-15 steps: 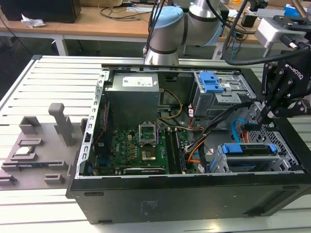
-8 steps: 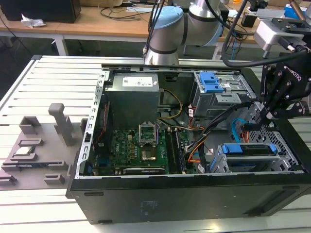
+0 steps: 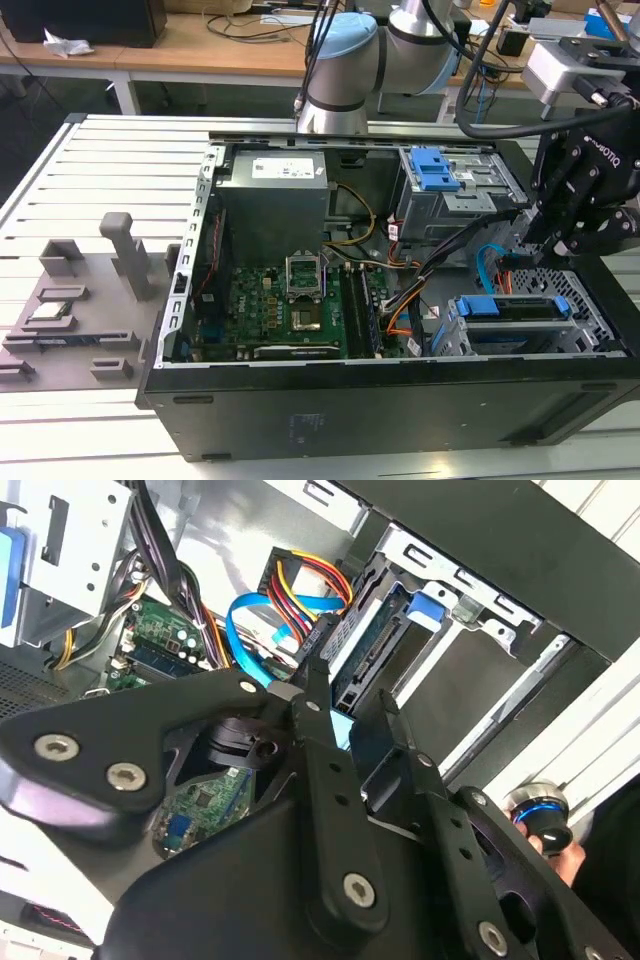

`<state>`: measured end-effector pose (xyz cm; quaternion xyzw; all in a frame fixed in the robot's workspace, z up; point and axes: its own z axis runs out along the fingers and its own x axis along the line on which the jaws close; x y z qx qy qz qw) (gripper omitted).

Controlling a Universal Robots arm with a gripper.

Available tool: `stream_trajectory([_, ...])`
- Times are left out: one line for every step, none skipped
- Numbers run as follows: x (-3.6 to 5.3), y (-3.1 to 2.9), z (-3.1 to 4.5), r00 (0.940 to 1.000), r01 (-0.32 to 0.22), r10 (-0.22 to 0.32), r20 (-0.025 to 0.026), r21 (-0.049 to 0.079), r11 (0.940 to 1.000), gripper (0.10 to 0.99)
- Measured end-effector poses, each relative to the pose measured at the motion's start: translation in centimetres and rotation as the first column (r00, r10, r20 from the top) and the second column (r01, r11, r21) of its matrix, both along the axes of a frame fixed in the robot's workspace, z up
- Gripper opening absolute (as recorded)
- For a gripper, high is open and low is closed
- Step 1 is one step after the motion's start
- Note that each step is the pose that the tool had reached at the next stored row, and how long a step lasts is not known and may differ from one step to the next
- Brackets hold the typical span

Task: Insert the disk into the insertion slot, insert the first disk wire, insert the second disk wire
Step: 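Insert the first disk wire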

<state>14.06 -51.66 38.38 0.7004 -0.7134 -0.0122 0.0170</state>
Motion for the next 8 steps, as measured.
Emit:
stream_trajectory([0.08,0.06,-0.06,1.0000,0.000,0.000,-0.0001,-0.004,1.0000,0.361])
stream_trajectory([0.15,0.10,-0.15,1.0000,0.000,0.000,-0.0004,-0.006,1.0000,0.361])
stream_trajectory([0.19,0.11,-0.20,1.0000,0.000,0.000,-0.0004,-0.008,1.0000,0.361])
stream_trajectory([0.23,0.12,-0.25,1.0000,0.000,0.000,-0.0005,-0.008,1.0000,0.361])
stream_trajectory([0.27,0.13,-0.33,1.0000,0.000,0.000,-0.0006,-0.008,1.0000,0.361])
stream_trajectory([0.27,0.12,-0.44,1.0000,0.000,0.000,-0.0006,-0.008,1.0000,0.361])
stream_trajectory([0.31,0.12,-0.54,1.0000,0.000,0.000,-0.0006,-0.008,1.0000,0.361])
stream_trajectory([0.33,0.12,-0.64,1.0000,0.000,0.000,-0.0006,-0.008,1.0000,0.361])
